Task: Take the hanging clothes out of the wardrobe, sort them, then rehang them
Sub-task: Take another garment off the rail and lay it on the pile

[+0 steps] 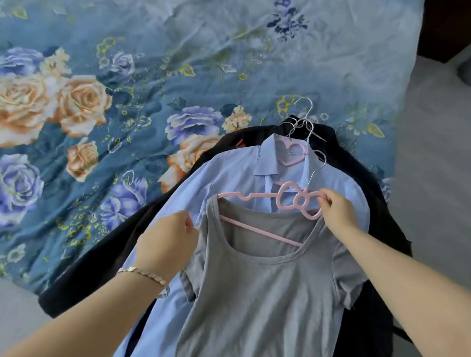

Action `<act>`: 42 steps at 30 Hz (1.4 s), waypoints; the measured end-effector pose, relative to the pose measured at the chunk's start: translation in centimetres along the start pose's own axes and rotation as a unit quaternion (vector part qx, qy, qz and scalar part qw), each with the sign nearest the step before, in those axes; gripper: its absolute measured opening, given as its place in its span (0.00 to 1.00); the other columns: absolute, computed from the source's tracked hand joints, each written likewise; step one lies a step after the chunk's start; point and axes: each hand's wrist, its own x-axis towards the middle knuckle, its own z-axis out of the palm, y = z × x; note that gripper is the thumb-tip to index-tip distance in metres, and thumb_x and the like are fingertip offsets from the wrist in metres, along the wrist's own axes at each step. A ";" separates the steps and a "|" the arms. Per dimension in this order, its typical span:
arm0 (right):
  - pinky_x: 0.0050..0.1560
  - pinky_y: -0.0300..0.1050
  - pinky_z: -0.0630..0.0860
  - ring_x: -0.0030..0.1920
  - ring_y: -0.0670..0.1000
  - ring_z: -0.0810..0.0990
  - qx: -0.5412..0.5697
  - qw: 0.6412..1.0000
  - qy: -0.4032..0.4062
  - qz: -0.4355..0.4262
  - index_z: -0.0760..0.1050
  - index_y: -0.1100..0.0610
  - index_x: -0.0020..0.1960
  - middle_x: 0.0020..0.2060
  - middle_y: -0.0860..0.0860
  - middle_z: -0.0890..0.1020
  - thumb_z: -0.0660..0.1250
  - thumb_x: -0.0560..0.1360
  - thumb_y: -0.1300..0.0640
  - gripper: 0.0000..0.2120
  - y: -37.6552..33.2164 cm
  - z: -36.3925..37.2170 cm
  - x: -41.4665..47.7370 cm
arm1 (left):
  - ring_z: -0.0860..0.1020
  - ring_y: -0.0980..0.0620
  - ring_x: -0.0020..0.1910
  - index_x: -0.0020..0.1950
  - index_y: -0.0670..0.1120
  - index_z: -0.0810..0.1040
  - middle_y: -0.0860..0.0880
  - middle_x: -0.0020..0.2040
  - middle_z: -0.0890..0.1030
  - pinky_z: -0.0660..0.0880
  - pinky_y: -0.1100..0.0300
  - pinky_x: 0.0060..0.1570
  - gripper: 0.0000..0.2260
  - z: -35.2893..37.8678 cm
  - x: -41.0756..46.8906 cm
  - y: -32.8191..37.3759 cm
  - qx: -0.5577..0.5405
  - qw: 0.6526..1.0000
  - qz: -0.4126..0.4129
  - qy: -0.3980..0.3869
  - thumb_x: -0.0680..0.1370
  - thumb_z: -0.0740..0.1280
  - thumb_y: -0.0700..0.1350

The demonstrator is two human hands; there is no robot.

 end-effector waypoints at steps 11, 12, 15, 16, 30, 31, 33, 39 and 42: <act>0.38 0.25 0.67 0.47 0.54 0.75 0.012 0.995 -0.087 -0.054 0.77 0.64 0.60 0.45 0.56 0.79 0.61 0.78 0.65 0.13 0.2 -0.4 2.1 | 0.76 0.44 0.51 0.53 0.47 0.75 0.48 0.52 0.78 0.69 0.58 0.42 0.08 3.3 3.4 0.4 -0.015 0.998 -0.012 -0.053 0.79 0.58 0.46; 0.38 0.21 0.67 0.46 0.53 0.75 0.012 0.994 -0.089 -0.058 0.77 0.64 0.60 0.43 0.55 0.78 0.61 0.78 0.66 0.12 0.2 -0.3 2.2 | 0.76 0.44 0.55 0.59 0.46 0.74 0.48 0.58 0.76 0.71 0.56 0.45 0.11 3.7 4.1 0.8 -0.022 0.998 0.008 -0.056 0.80 0.58 0.47; 0.38 0.18 0.67 0.44 0.51 0.74 0.028 0.994 -0.090 -0.061 0.77 0.64 0.59 0.42 0.54 0.77 0.61 0.78 0.65 0.12 0.6 -0.1 2.5 | 0.74 0.44 0.60 0.67 0.45 0.70 0.47 0.63 0.72 0.75 0.51 0.52 0.18 5.3 7.0 2.2 -0.054 0.995 0.036 -0.070 0.80 0.60 0.52; 0.38 0.18 0.67 0.44 0.51 0.74 0.033 0.994 -0.089 -0.062 0.77 0.63 0.59 0.41 0.54 0.78 0.61 0.78 0.65 0.12 0.8 -0.1 2.5 | 0.75 0.43 0.58 0.65 0.44 0.72 0.46 0.59 0.74 0.75 0.50 0.52 0.18 5.7 8.0 2.7 -0.071 0.994 0.025 -0.075 0.79 0.61 0.52; 0.42 0.25 0.69 0.39 0.40 0.75 0.129 0.975 -0.017 -0.180 0.79 0.57 0.54 0.45 0.47 0.80 0.61 0.78 0.63 0.10 -1.6 -1.7 -0.2 | 0.76 0.39 0.43 0.41 0.40 0.82 0.42 0.40 0.80 0.76 0.48 0.41 0.13 4.2 7.9 10.1 0.007 0.935 0.346 0.079 0.74 0.58 0.40; 0.42 0.24 0.69 0.39 0.37 0.75 0.150 0.972 -0.002 -0.181 0.79 0.57 0.54 0.45 0.47 0.80 0.61 0.78 0.63 0.10 -2.2 -1.7 0.0 | 0.76 0.40 0.44 0.42 0.39 0.81 0.41 0.42 0.80 0.74 0.50 0.42 0.13 3.7 7.9 11.5 -0.036 0.943 0.320 0.084 0.76 0.57 0.41; 0.41 0.23 0.68 0.38 0.30 0.75 0.182 0.968 0.025 -0.172 0.79 0.60 0.55 0.43 0.46 0.79 0.61 0.78 0.63 0.10 -3.2 -2.1 1.0 | 0.76 0.41 0.50 0.50 0.38 0.78 0.40 0.50 0.79 0.69 0.55 0.43 0.14 3.1 8.5 13.3 -0.067 0.967 0.243 0.045 0.80 0.54 0.43; 0.38 0.24 0.68 0.37 0.35 0.77 0.166 0.976 0.012 -0.138 0.76 0.64 0.57 0.42 0.54 0.81 0.61 0.79 0.61 0.10 -2.9 -2.4 4.7 | 0.73 0.40 0.60 0.67 0.43 0.67 0.40 0.61 0.75 0.68 0.50 0.57 0.16 3.3 10.7 14.5 0.100 0.973 0.189 -0.087 0.80 0.59 0.46; 0.48 0.38 0.69 0.50 0.49 0.77 0.121 0.989 -0.009 -0.082 0.74 0.58 0.62 0.53 0.55 0.80 0.60 0.80 0.55 0.14 -1.5 -2.3 5.8 | 0.73 0.40 0.59 0.60 0.37 0.73 0.38 0.60 0.74 0.68 0.51 0.55 0.11 3.7 12.0 15.2 0.053 0.975 0.205 -0.066 0.78 0.60 0.36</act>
